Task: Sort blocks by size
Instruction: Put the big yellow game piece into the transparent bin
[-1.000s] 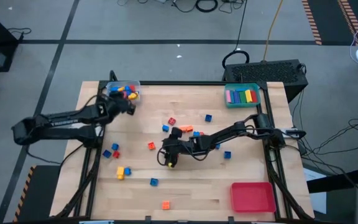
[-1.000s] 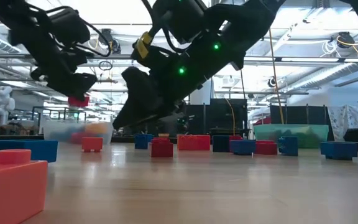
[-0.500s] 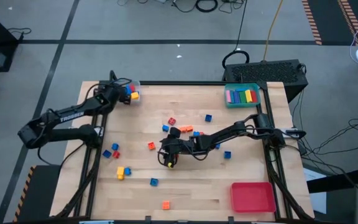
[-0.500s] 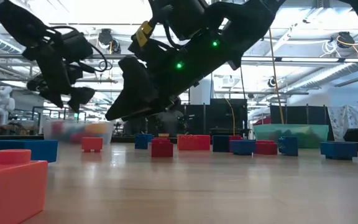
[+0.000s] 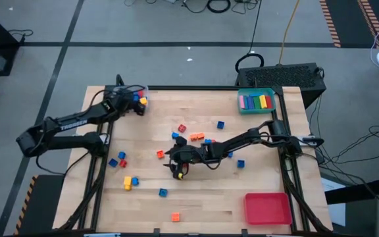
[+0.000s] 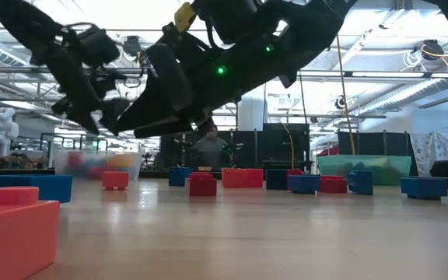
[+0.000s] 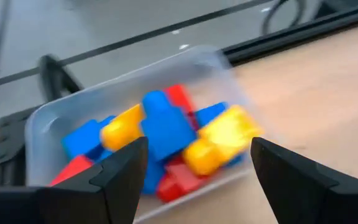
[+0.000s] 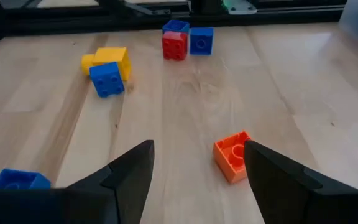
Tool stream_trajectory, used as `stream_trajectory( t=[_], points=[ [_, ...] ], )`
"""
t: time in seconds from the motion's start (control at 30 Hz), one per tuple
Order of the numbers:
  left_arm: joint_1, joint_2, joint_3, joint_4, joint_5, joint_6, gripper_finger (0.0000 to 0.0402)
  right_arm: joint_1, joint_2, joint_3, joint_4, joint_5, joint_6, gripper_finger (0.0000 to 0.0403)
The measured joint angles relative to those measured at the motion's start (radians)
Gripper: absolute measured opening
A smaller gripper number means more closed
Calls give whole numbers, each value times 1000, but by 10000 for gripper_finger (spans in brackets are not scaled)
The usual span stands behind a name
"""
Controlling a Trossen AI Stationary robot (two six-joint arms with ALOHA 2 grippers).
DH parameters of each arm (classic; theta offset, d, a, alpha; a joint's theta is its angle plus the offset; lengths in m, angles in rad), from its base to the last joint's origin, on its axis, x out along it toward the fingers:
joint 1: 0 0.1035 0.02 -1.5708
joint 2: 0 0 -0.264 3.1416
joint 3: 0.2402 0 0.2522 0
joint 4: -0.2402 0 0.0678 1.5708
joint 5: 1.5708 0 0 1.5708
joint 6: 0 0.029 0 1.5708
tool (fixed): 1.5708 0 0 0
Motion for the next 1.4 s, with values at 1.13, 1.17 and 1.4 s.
stream_trajectory(
  t=[1.13,1.17,1.4],
  points=[
    [-1146,-23,69,-195,517,-391,258,129,1,0,82,-55,-309,235],
    [-1172,-17,69,-195,514,-401,258,126,1,0,82,-55,-304,235],
    [-1302,42,69,-195,465,-430,258,110,1,0,84,-52,-255,235]
  ],
)
